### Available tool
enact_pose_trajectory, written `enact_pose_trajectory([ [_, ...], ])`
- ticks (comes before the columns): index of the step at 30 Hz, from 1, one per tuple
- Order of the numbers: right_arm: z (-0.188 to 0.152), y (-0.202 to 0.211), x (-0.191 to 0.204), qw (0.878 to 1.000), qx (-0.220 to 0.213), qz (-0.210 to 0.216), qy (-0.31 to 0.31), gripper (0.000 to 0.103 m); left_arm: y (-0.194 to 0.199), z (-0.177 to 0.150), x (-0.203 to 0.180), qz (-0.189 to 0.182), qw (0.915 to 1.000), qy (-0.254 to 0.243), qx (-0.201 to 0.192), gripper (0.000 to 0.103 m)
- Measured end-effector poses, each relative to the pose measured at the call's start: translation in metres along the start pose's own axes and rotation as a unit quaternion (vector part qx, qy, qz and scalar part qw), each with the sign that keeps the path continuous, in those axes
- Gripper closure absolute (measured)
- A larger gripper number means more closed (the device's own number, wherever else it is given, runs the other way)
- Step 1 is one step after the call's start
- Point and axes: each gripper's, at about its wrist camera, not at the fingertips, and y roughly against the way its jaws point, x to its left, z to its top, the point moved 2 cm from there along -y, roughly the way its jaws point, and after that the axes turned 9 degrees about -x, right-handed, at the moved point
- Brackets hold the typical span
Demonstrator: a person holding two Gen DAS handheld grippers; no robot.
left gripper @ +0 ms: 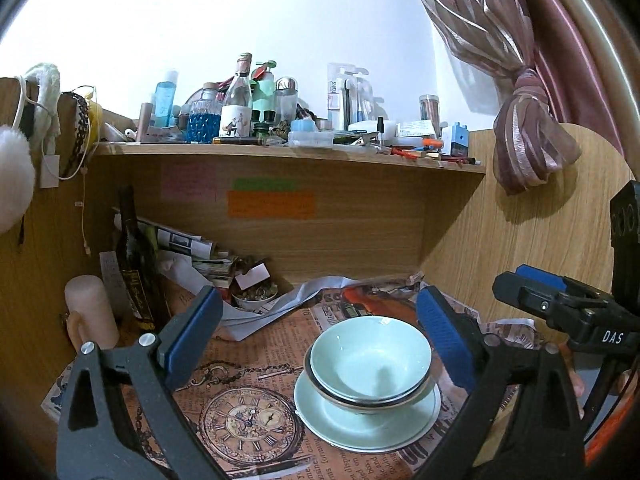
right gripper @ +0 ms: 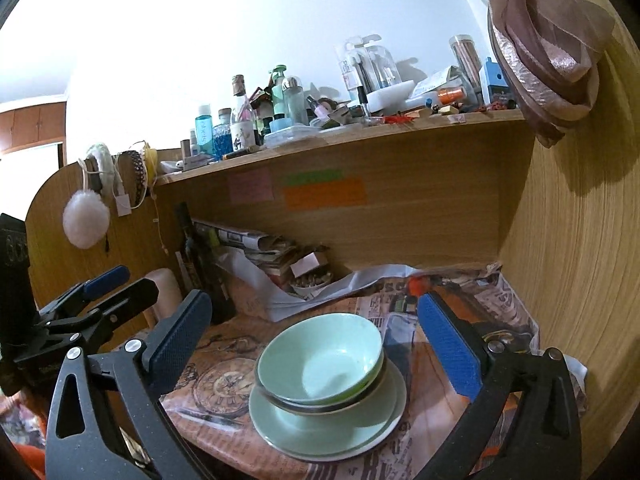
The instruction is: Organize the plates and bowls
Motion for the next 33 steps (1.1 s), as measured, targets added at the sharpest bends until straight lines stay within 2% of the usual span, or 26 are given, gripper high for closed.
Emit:
enact_pose_trajectory([
  [33,-0.004,-0.002,0.003,1.0,0.006,0.009,-0.001,0.0,-0.01,-0.005,-0.008,0.005,0.9999,0.003,0.01,0.002],
])
